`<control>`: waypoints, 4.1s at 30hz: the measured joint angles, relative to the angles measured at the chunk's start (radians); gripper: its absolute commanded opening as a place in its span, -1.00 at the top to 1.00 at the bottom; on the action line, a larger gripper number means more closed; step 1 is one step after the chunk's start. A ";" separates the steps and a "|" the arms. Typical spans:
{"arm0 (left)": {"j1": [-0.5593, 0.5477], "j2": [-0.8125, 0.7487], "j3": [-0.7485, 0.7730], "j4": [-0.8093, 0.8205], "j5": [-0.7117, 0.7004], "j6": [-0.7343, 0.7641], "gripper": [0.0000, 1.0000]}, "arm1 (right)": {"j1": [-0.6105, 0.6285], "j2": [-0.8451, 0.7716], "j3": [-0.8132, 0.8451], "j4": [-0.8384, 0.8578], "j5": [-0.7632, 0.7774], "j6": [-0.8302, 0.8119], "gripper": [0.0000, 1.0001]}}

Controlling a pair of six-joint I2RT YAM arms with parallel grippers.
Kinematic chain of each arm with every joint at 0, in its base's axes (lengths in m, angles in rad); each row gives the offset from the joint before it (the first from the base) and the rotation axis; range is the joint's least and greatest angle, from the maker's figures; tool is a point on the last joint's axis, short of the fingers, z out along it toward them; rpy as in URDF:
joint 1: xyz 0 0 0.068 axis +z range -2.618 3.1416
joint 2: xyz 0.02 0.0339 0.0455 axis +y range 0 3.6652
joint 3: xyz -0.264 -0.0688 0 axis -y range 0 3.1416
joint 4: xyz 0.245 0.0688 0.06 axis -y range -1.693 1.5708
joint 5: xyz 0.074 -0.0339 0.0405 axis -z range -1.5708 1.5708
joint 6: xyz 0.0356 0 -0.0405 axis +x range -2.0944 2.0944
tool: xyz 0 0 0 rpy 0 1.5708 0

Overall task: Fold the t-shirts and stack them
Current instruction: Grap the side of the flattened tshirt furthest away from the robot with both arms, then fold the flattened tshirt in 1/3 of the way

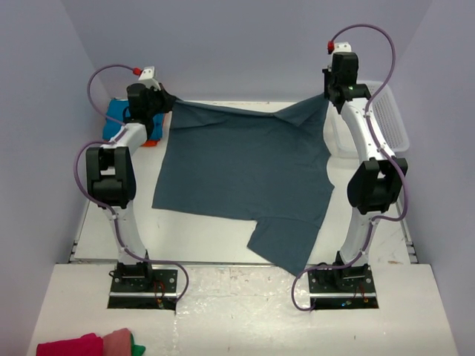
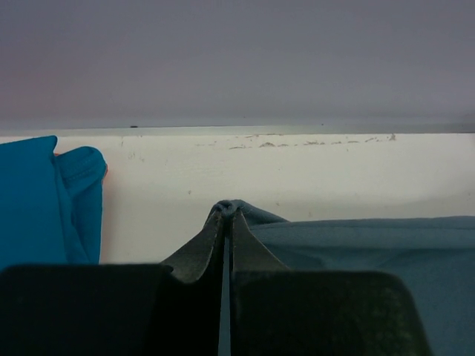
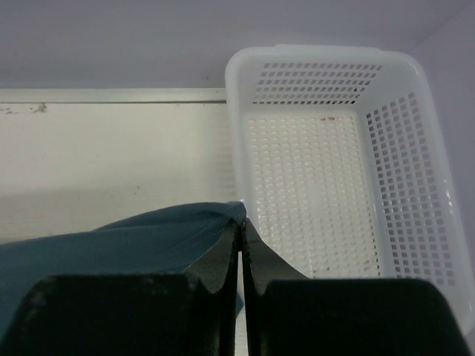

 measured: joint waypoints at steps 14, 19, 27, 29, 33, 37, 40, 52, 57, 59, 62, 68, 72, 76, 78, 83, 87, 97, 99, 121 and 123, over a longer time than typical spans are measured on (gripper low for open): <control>0.000 0.064 0.069 -0.108 0.001 0.000 0.83 | 0.002 -0.014 -0.045 -0.060 -0.051 0.035 1.00; 0.002 0.064 0.084 -0.159 0.000 0.002 0.77 | 0.024 -0.043 -0.098 -0.095 -0.049 0.057 1.00; 0.002 0.062 0.089 -0.245 -0.004 0.009 0.70 | 0.083 -0.137 -0.190 -0.155 -0.037 0.119 1.00; 0.002 0.056 0.085 -0.261 -0.008 0.009 0.67 | 0.095 -0.153 -0.198 -0.178 -0.025 0.136 1.00; -0.001 0.019 0.057 -0.285 -0.024 0.009 0.63 | 0.113 -0.169 -0.212 -0.209 -0.003 0.163 1.00; -0.011 -0.017 0.037 -0.299 -0.044 0.010 0.63 | 0.128 -0.180 -0.250 -0.235 0.015 0.181 1.00; -0.016 -0.038 0.008 -0.311 -0.057 0.009 0.65 | 0.138 -0.195 -0.294 -0.246 0.031 0.195 1.00; -0.029 -0.077 -0.084 -0.343 -0.080 0.004 0.66 | 0.172 -0.246 -0.464 -0.266 0.080 0.272 1.00; -0.051 -0.094 -0.093 -0.346 -0.086 0.000 0.65 | 0.174 -0.251 -0.513 -0.268 0.116 0.314 1.00; -0.057 -0.103 -0.100 -0.348 -0.095 -0.002 0.65 | 0.174 -0.256 -0.530 -0.269 0.136 0.332 1.00; -0.070 -0.107 -0.102 -0.362 -0.133 -0.004 0.65 | 0.174 -0.261 -0.551 -0.269 0.164 0.352 1.00; -0.116 -0.108 -0.125 -0.401 -0.262 0.007 0.26 | 0.174 -0.262 -0.565 -0.266 0.169 0.368 1.00; -0.145 -0.103 -0.134 -0.421 -0.340 0.009 0.17 | 0.174 -0.265 -0.566 -0.254 0.161 0.369 1.00; -0.148 -0.085 -0.134 -0.426 -0.394 0.009 0.16 | 0.174 -0.272 -0.569 -0.246 0.159 0.368 1.00; -0.147 -0.069 -0.132 -0.436 -0.434 0.009 0.16 | 0.174 -0.276 -0.574 -0.236 0.158 0.368 1.00; -0.147 0.033 -0.066 -0.481 -0.487 0.009 0.20 | 0.174 -0.280 -0.584 -0.227 0.148 0.366 1.00; -0.147 0.080 -0.045 -0.489 -0.494 0.010 0.20 | 0.174 -0.281 -0.584 -0.227 0.140 0.364 1.00; -0.113 0.081 -0.027 -0.500 -0.489 0.010 0.21 | 0.174 -0.281 -0.584 -0.224 0.134 0.360 1.00; -0.106 0.081 -0.023 -0.502 -0.488 0.010 0.21 | 0.174 -0.281 -0.584 -0.223 0.134 0.360 1.00; -0.101 0.124 0.036 -0.502 -0.399 0.010 0.20 | 0.176 -0.281 -0.585 -0.223 0.131 0.360 1.00; -0.101 0.133 0.039 -0.501 -0.397 0.010 0.26 | 0.176 -0.281 -0.585 -0.223 0.131 0.360 1.00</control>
